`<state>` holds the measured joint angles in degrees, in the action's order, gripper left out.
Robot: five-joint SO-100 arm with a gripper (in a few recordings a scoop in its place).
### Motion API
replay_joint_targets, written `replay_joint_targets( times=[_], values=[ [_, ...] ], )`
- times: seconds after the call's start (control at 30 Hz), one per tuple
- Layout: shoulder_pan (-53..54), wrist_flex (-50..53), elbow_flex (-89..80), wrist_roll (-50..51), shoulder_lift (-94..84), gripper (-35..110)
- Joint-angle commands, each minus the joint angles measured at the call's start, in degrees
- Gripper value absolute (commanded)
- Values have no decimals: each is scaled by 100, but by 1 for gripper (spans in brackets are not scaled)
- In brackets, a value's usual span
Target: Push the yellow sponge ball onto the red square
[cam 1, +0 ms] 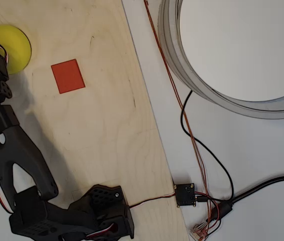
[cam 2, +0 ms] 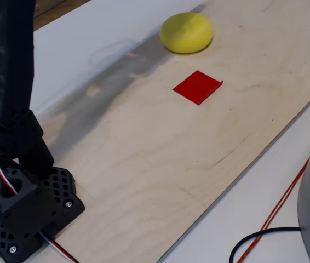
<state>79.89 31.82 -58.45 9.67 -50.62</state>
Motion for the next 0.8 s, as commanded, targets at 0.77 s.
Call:
replay_joint_targets(
  times=[0.77],
  values=[
    [272, -1371, -457, 193, 738, 17]
  ],
)
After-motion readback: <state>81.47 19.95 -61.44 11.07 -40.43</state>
